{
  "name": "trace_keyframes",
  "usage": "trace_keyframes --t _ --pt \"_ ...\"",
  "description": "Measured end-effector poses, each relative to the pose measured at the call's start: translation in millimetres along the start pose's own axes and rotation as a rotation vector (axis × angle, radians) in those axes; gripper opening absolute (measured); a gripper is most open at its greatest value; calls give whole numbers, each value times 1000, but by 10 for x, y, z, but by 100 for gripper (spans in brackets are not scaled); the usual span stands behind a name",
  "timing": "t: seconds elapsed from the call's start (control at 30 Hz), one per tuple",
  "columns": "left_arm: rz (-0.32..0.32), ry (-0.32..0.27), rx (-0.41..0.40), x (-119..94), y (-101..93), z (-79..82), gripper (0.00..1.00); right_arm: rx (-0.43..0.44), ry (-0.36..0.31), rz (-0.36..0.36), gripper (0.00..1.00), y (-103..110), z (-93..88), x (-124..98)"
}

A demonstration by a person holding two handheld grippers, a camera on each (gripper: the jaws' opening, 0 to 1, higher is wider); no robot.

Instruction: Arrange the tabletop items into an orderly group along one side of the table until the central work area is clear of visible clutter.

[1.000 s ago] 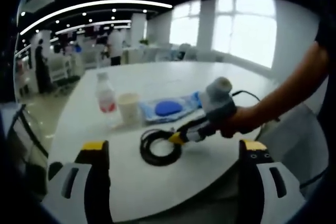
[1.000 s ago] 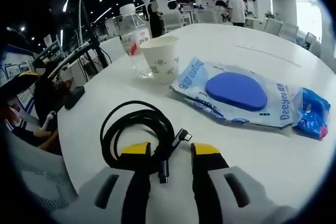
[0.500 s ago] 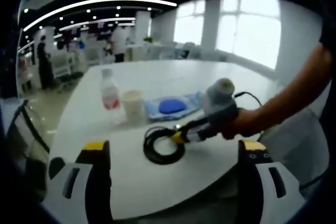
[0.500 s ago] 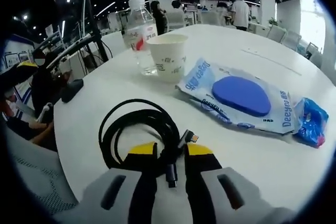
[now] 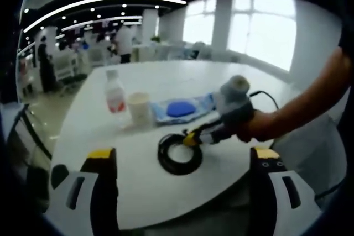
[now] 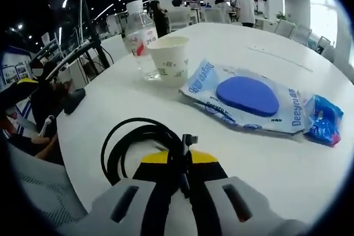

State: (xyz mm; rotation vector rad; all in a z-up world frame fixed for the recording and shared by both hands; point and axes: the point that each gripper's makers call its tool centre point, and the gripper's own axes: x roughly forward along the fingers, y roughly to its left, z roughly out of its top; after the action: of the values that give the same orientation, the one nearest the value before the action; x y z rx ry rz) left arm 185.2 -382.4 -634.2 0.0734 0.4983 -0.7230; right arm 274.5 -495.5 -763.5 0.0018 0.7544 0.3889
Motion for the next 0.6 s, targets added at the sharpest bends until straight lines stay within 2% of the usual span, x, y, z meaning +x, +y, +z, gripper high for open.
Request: trace_keyframes --t 0.23,0.6 --pt "-4 -3 -4 -1 -11 5 97 42 -18 12 9 -12 61 -79" --pt "-1 -5 4 -4 -13 9 97 40 -53 44 9 68 125 -229"
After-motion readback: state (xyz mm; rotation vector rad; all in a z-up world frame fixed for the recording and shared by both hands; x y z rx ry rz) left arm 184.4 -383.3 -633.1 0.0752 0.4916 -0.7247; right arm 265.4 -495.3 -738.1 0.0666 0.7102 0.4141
